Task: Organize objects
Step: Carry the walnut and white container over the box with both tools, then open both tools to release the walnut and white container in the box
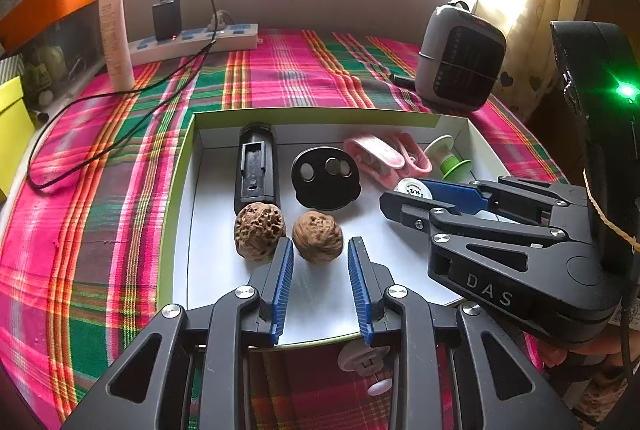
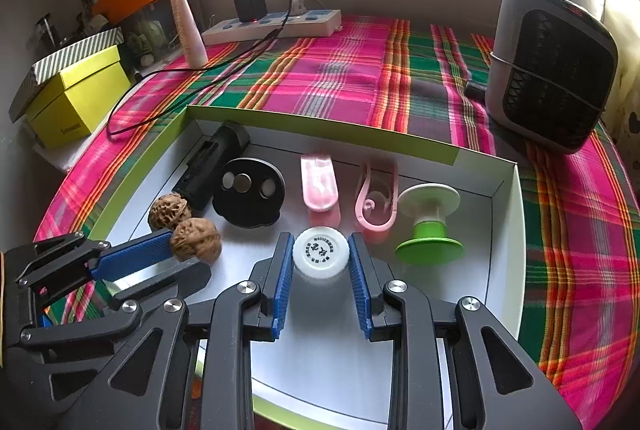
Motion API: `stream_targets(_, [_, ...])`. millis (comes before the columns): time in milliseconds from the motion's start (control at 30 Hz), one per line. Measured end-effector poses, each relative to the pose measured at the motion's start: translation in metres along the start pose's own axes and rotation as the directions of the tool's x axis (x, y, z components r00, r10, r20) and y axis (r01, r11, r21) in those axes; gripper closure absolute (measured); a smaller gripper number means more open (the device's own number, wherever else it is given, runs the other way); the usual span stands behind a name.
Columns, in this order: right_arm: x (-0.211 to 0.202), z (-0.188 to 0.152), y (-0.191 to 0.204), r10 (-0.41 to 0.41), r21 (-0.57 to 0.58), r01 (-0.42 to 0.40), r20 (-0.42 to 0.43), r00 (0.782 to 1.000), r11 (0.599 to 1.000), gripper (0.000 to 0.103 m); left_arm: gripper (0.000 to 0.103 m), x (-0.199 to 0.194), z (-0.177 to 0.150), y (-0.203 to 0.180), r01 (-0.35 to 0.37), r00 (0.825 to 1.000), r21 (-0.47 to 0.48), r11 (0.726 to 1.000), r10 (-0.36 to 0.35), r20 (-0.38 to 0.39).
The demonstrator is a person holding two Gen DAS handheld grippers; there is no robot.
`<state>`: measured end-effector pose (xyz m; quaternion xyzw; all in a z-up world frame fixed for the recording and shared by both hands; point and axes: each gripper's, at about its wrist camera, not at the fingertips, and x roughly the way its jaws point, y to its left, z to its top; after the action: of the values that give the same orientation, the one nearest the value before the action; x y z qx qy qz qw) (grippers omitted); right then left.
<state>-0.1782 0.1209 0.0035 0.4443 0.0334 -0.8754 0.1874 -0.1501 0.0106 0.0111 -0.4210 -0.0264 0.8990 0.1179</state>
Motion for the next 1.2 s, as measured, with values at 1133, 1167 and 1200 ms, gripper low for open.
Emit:
stream_targets(1133, [-0.009, -0.003, 0.0, 0.001, 0.023, -0.001, 0.001, 1.0, 1.0, 0.064, 0.063, -0.015, -0.006, -0.003, -0.019, 1.0, -0.004, 1.0, 0.019, 0.012])
stream_targets(1167, [-0.01, -0.003, 0.0, 0.002, 0.024, -0.002, 0.003, 1.0, 1.0, 0.064, 0.063, -0.017, -0.007, -0.002, -0.019, 1.0, -0.006, 1.0, 0.019, 0.014])
stream_targets(1200, [-0.011, -0.004, 0.0, 0.002, 0.024, -0.002, 0.004, 1.0, 1.0, 0.064, 0.063, -0.018, -0.007, -0.002, -0.018, 1.0, -0.007, 1.0, 0.018, 0.015])
